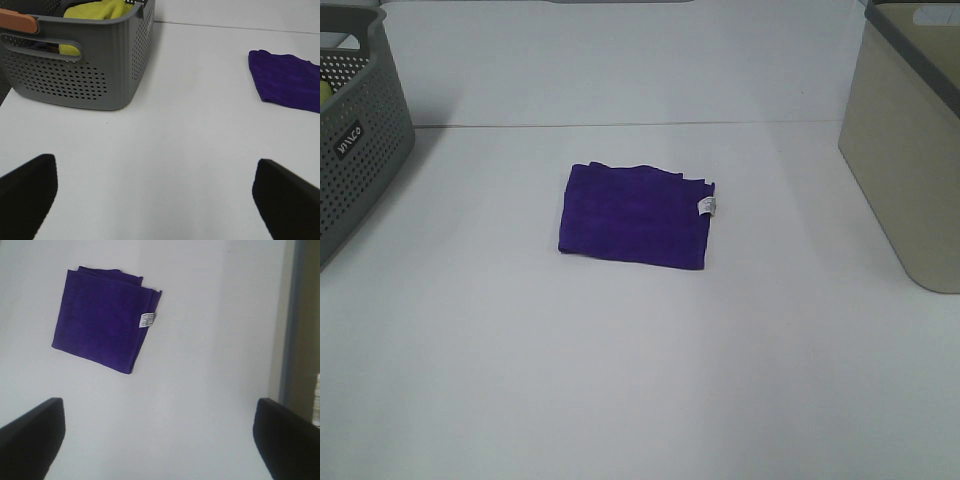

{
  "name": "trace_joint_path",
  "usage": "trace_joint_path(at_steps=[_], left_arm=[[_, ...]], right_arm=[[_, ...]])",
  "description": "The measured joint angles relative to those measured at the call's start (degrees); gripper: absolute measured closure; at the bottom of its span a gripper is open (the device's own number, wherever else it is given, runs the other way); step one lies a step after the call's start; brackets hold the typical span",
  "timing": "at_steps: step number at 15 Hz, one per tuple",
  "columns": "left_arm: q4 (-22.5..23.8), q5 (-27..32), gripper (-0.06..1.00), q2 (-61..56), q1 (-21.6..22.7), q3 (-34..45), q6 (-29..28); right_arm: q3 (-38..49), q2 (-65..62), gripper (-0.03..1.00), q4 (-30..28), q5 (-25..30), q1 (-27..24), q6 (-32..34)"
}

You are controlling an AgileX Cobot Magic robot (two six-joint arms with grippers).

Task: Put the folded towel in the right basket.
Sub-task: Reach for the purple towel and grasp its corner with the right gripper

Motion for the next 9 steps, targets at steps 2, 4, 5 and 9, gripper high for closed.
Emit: trace_joint_path(at_steps=[2, 4, 5, 9], left_arm=[[0.0, 0.0, -0.04, 0.0, 0.0, 0.0, 0.0], [0.0, 0.0, -0.04, 0.0, 0.0, 0.0, 0.0], [0.0, 0.0, -0.04, 0.0, 0.0, 0.0, 0.0], [0.0, 0.0, -0.04, 0.0, 0.0, 0.0, 0.0]], right_arm=[[-3.2, 6.1, -0.01, 1.4, 0.3, 1.1, 0.1], [-4.9, 10.6, -0.01, 1.7, -0.3, 3.3, 0.5], [-5.7, 13.3, -0.01, 2.2, -1.1, 4.8, 1.1], [-6.8, 24.1, -0.01, 8.6, -3.3, 6.1, 0.7]])
